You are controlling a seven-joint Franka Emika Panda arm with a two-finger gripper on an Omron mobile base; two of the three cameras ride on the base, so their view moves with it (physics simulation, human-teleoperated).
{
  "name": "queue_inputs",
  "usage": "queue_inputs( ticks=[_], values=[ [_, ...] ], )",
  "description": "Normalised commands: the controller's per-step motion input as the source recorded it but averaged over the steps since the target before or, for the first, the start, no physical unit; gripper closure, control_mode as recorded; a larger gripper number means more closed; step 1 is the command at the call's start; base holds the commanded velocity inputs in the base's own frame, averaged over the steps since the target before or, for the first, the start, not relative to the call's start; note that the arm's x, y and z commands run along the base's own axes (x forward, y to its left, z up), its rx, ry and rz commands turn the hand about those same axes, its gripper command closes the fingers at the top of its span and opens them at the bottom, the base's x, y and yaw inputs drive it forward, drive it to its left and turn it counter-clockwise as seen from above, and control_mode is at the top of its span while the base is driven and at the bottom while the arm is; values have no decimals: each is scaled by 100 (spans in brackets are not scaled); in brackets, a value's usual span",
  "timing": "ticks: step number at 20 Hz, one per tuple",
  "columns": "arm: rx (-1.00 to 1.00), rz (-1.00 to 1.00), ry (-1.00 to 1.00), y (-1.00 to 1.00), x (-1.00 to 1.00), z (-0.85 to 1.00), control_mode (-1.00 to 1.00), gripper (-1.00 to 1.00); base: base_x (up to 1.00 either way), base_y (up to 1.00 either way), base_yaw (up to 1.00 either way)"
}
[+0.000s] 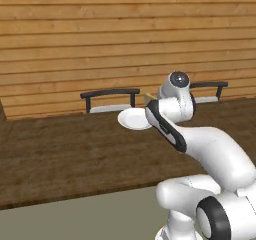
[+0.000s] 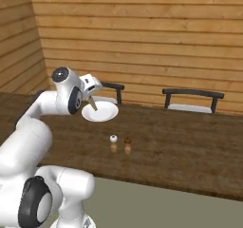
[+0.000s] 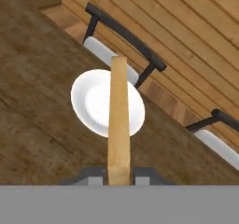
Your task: Start the toaster. Once the lever pops up, take the bread to the plate on the dining counter.
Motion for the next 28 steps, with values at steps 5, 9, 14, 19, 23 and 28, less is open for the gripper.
queue_inputs(
  ticks=[5, 9, 14, 19, 23, 28],
  values=[
    [-24, -11, 0, 0, 63, -34, -100, 100, 0, 0, 0],
    [-5, -6, 0, 0, 35, -20, -100, 100, 0, 0, 0],
    [0, -1, 3, 0, 42, -13, -100, 100, 0, 0, 0],
    [0, 0, 7, 4, 58, -15, -100, 100, 0, 0, 0],
    [-2, 0, 7, 21, 55, -23, -100, 100, 0, 0, 0],
    [-5, 0, 1, 23, 26, -33, -100, 100, 0, 0, 0]
  ],
)
